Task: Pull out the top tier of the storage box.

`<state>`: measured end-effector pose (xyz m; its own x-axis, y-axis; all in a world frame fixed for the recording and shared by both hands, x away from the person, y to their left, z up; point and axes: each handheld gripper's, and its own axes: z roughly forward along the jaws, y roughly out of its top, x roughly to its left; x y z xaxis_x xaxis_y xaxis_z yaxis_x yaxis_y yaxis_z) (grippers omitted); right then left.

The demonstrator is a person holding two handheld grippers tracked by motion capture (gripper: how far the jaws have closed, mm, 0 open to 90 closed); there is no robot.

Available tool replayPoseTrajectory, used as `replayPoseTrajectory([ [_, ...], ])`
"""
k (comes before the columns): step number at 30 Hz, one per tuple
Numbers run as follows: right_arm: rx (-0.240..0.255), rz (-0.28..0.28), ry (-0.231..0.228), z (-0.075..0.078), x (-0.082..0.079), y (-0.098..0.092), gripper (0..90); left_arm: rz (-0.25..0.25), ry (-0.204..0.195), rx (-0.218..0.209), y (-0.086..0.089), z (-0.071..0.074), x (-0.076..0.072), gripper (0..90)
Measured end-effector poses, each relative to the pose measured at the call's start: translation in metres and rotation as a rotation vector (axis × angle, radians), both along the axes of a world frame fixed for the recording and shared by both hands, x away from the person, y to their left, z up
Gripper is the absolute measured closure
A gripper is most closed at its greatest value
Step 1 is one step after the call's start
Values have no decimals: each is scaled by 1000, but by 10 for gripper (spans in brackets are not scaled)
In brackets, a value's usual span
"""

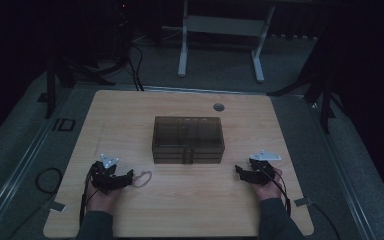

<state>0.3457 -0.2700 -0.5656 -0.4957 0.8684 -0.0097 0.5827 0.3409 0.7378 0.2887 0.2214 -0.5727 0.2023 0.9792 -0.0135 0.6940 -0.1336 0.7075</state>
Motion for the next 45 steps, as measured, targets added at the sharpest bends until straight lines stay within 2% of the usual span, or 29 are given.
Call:
replayPoseTrajectory([
  [10,-3,2,4,0,0,1,268,0,0,0,0,0,0,133],
  [18,-3,6,6,0,0,0,268,0,0,0,0,0,0,133],
  [24,-5,1,8,2,-3,1,354,1,0,0,0,0,0,133],
  [31,-60,5,-16,7,-8,8,433,0,0,0,0,0,0,133],
  [36,-105,23,-39,11,-11,14,455,0,0,0,0,0,0,133],
  [43,-137,40,-46,15,-12,19,478,2,-1,-2,0,0,0,133],
  [45,-161,53,-49,17,-14,22,494,1,0,0,0,0,0,133],
])
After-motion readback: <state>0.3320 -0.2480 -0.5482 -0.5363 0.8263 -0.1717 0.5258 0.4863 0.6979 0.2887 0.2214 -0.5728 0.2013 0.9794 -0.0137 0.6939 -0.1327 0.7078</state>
